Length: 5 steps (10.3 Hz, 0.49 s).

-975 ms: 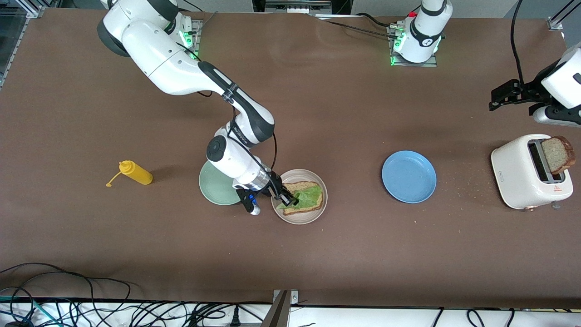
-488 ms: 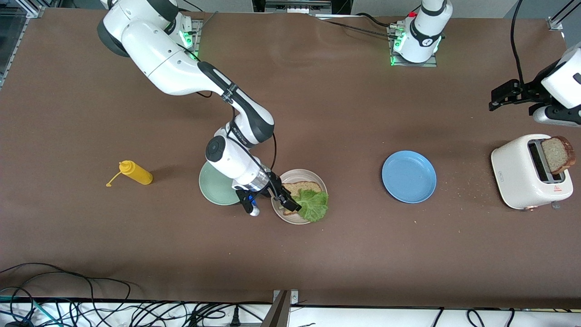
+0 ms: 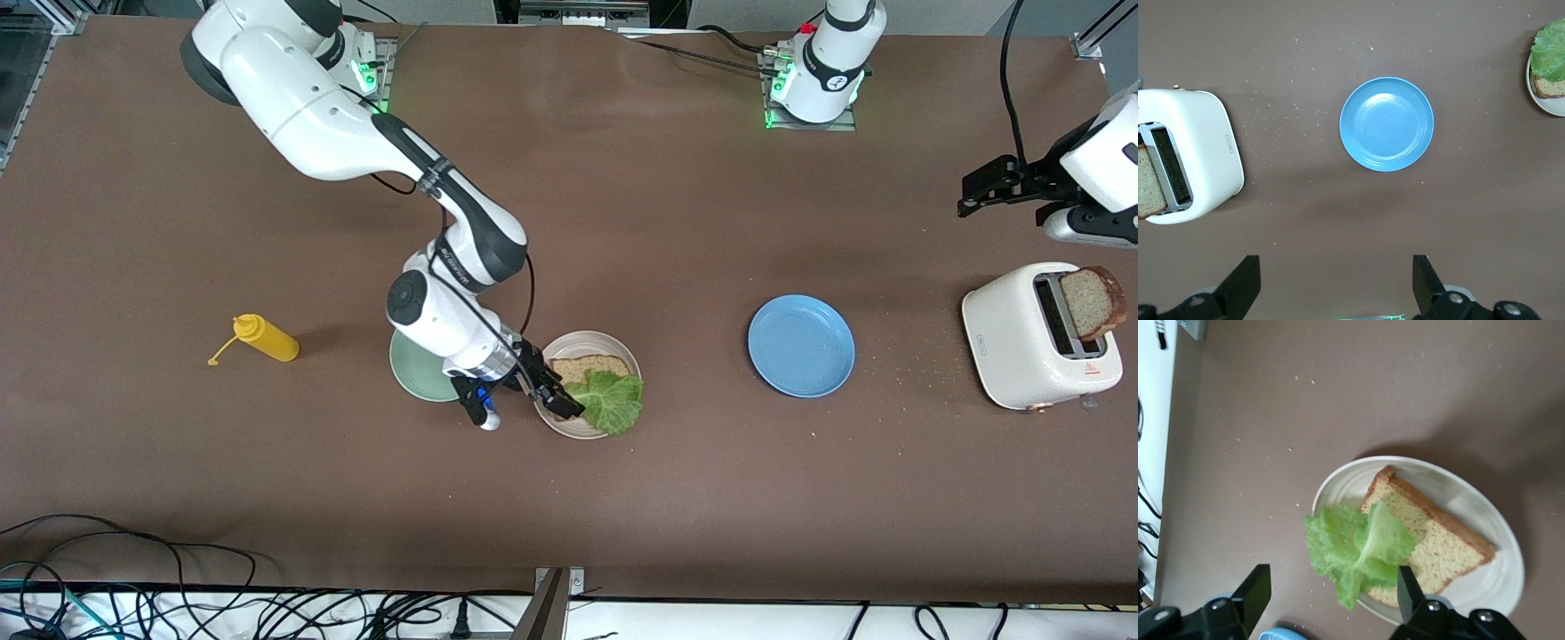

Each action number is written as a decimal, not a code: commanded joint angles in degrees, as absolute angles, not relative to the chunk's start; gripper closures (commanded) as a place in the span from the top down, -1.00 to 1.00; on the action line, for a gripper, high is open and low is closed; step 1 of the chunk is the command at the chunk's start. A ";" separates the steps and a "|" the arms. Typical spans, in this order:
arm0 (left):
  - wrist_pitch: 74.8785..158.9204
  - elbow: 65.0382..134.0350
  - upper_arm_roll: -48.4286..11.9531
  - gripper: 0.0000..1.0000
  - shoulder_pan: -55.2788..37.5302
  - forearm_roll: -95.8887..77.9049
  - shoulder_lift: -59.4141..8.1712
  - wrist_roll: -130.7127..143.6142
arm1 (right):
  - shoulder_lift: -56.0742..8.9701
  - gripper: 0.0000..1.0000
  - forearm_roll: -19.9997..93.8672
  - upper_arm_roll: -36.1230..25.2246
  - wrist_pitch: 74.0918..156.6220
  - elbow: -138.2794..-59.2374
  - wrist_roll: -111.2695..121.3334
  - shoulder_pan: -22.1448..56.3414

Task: Make sandwich on beige plate with both arms
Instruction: 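Withdraw the right gripper toward the yellow mustard bottle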

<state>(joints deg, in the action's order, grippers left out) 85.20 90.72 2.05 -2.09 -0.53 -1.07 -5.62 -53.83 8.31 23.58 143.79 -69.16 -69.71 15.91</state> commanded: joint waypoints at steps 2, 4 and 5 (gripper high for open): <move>83.94 89.21 2.02 1.00 -2.20 0.53 -1.49 -6.59 | -40.90 0.86 9.14 24.26 121.36 -71.02 -66.29 7.41; 83.94 89.21 2.02 1.00 -2.20 0.53 -1.49 -6.59 | -34.05 0.94 9.23 24.00 104.33 -71.02 -54.64 0.91; 83.94 89.21 2.02 1.00 -2.20 0.53 -1.49 -6.59 | -31.14 0.93 9.23 23.91 95.89 -71.02 -47.88 -2.78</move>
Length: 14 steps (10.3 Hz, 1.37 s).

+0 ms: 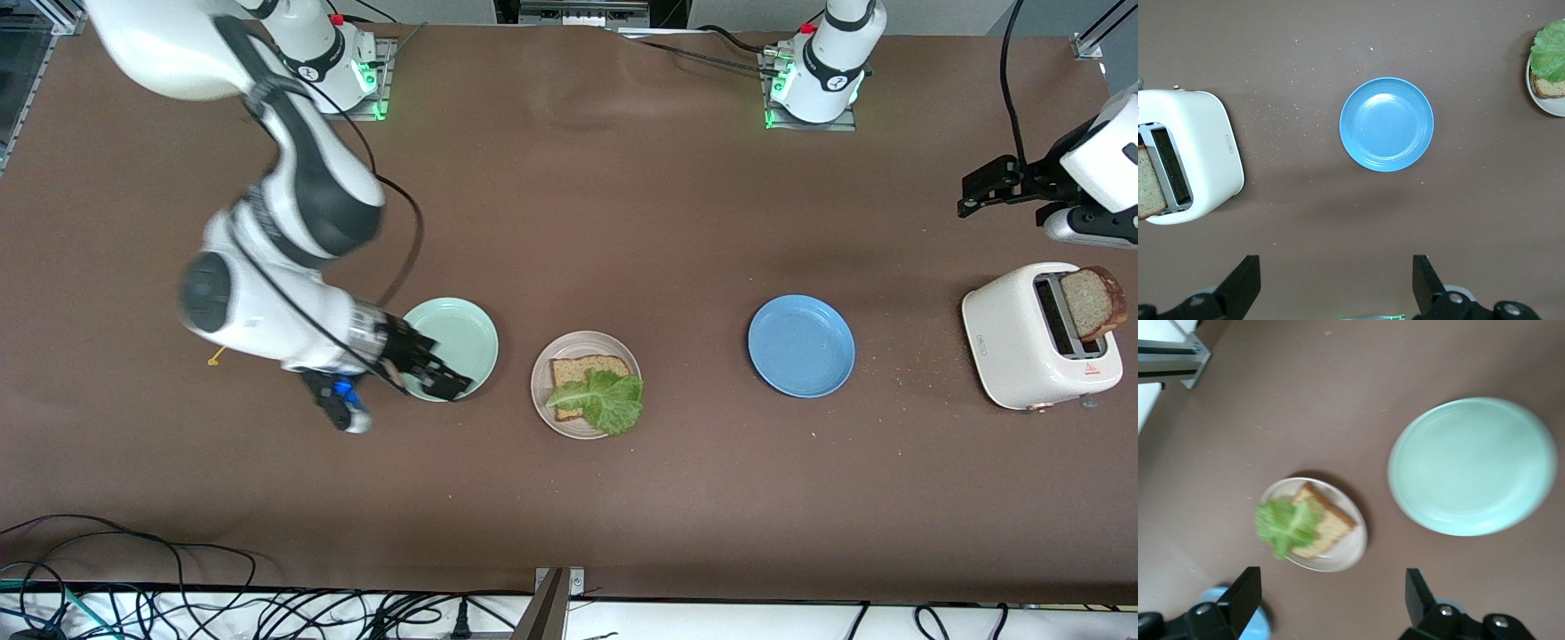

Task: Make sandwich on beige plate with both arms
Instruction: 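Withdraw the right gripper toward the yellow mustard bottle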

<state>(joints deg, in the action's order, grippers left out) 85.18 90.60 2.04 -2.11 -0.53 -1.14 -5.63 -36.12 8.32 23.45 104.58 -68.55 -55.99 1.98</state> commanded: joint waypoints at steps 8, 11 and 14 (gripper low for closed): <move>83.94 89.21 2.02 1.00 -2.20 0.53 -1.49 -6.59 | -12.77 0.89 11.49 4.16 93.19 -93.98 26.98 -13.54; 83.94 89.21 2.02 1.00 -2.20 0.53 -1.49 -6.68 | -9.67 0.88 21.59 -2.88 108.77 -109.74 54.92 -13.54; 83.94 89.21 2.11 1.00 -2.11 0.44 -1.93 -6.77 | -10.19 0.88 34.22 -6.58 120.02 -119.58 83.05 -13.54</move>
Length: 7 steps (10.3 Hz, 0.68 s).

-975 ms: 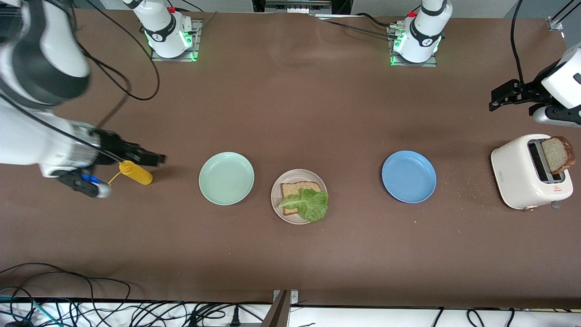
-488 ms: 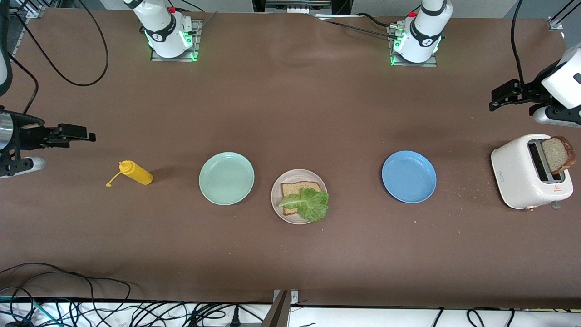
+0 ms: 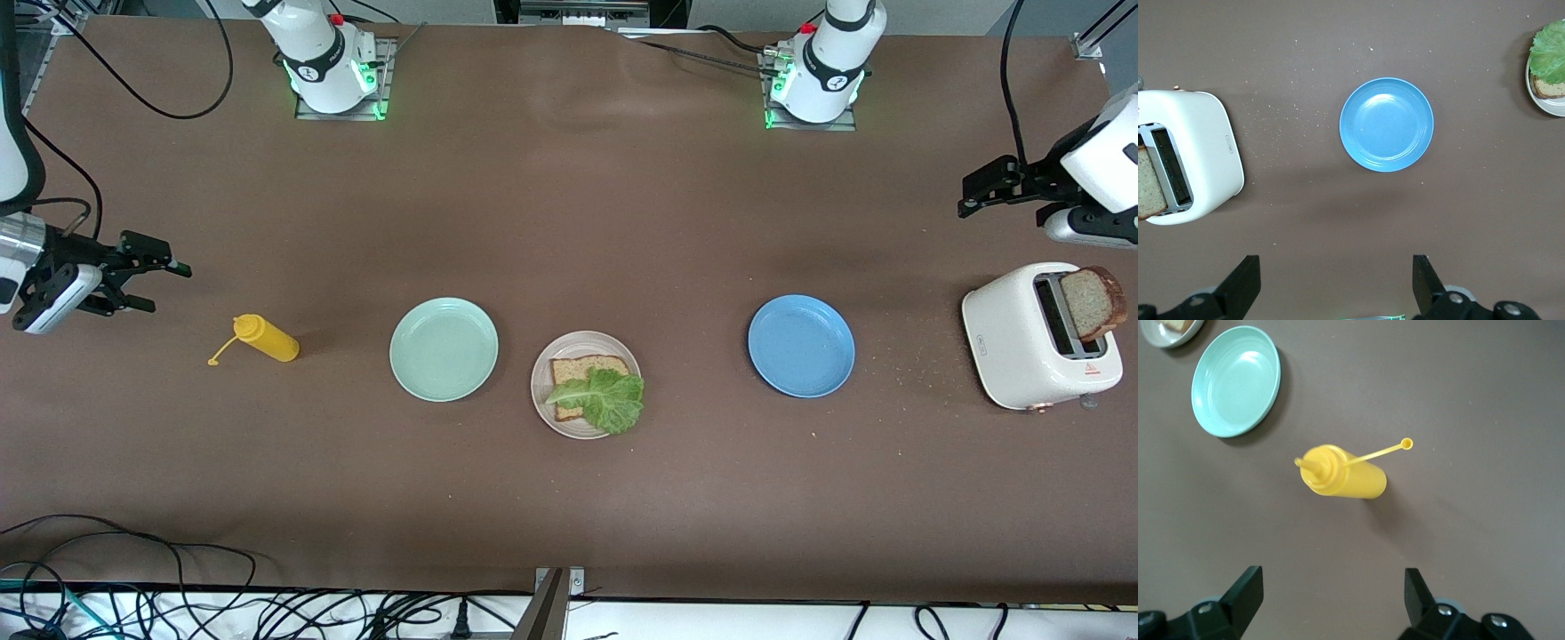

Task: Make sandwich on beige plate with both arms
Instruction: 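Lower the open right gripper around the yellow mustard bottle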

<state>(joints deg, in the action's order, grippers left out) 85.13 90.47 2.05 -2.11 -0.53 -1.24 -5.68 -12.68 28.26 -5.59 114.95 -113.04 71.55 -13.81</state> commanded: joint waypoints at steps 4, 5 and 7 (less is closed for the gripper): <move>83.94 89.21 2.02 1.00 -2.11 0.53 -2.11 -6.77 | -16.50 0.88 56.19 -6.68 125.42 -122.52 117.33 -13.54; 83.94 89.21 2.02 1.00 -2.11 0.53 -2.11 -6.77 | -18.79 0.88 61.56 -6.68 125.59 -122.26 124.64 -13.54; 83.94 89.21 2.02 1.00 -2.11 0.53 -2.11 -6.77 | -22.57 0.88 66.26 -6.68 125.60 -120.69 131.29 -13.54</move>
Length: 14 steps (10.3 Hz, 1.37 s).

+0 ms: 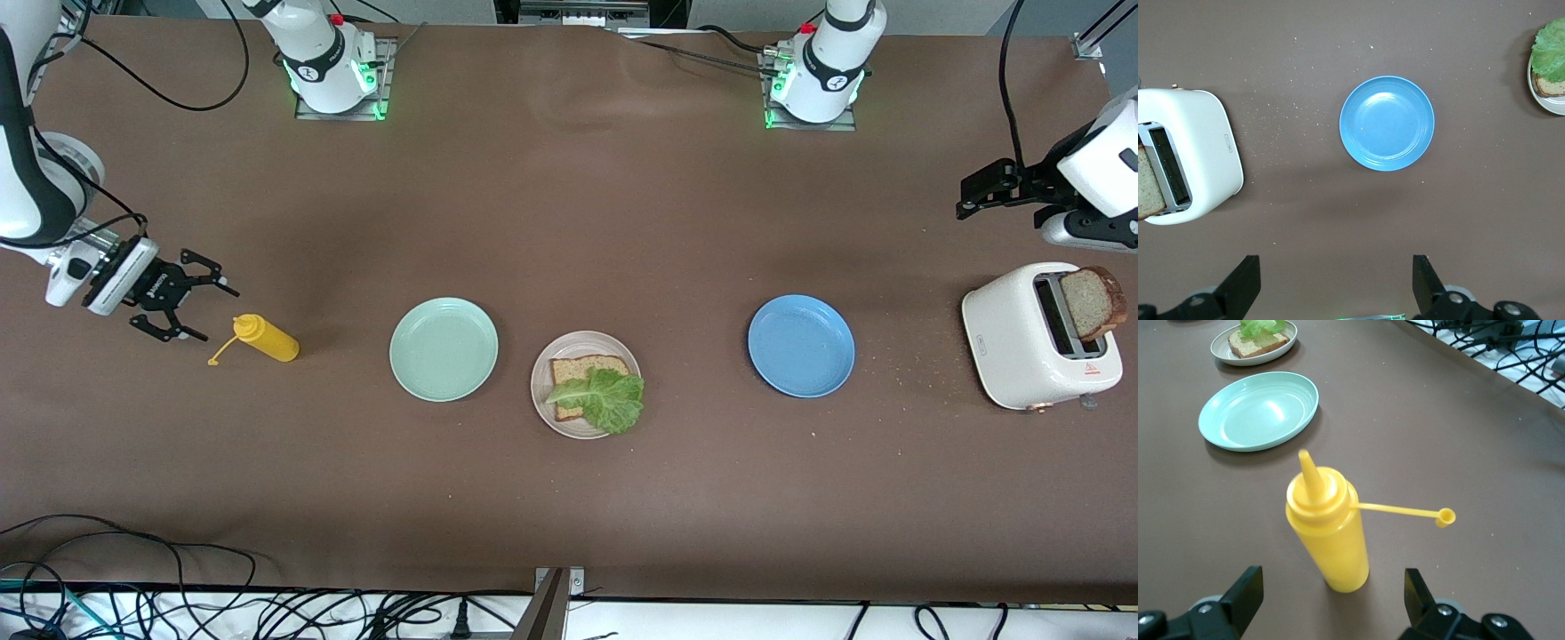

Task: Make sandwich on beige plate with both arms
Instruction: 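Lower the open right gripper around the yellow mustard bottle, then close the right gripper on the mustard bottle and lift it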

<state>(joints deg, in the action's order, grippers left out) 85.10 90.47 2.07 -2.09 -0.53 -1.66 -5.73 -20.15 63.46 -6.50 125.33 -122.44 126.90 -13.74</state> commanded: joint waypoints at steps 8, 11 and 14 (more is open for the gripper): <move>83.94 89.21 2.02 1.00 -2.11 0.44 -2.11 -6.77 | -32.16 0.83 73.20 -4.04 124.98 -114.61 132.63 -12.05; 83.94 89.30 2.02 1.00 -2.11 0.53 -2.20 -6.77 | -33.84 0.14 76.10 -3.08 125.59 -114.61 132.98 -10.55; 83.94 89.30 2.02 1.00 -2.11 0.44 -2.11 -6.77 | -33.84 -1.00 75.68 -2.90 128.22 -111.64 133.51 -6.26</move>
<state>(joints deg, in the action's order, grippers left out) 85.09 90.47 2.08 -2.07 -0.53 -1.82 -5.77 -33.39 75.01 -3.01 126.16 -114.29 132.88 -8.73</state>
